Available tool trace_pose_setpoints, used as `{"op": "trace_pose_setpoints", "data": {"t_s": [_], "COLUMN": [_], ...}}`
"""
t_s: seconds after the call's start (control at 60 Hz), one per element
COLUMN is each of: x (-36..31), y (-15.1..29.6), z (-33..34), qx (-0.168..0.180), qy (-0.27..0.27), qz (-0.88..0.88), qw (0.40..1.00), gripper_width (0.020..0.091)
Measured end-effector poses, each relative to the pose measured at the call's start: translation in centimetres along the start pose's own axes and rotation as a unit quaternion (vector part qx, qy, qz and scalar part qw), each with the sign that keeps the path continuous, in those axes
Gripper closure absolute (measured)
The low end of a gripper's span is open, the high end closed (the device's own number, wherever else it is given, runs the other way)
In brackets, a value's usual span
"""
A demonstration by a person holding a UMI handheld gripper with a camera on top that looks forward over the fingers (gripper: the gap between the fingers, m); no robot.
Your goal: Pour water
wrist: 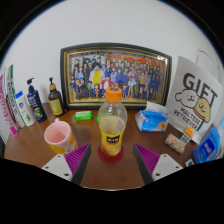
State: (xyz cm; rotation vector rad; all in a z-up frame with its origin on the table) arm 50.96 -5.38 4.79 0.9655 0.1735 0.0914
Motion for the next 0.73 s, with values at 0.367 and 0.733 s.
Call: {"op": "trace_pose_setpoints", "data": {"t_s": [0.367,0.733], "x": [-8.8,-11.3], "y": [-2.0,-3.2], "z": [15.9,19.9], "qx": [-0.038,-0.035], "qy": [-0.040,-0.053], "qz": [-0.013,-0.013], "qw": [0.998,0.998], "gripper_width": [0.0254,0.0255]}}
Point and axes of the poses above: the point between the fingertips, and its own axes, seen from behind it with the camera up: x to the right, y up, z backward, against the way the camera looks, the point moved 7 cm from there along z, backward, against the way the camera looks, and after that the axes turned 10 degrees about y, right-handed, at the moved point
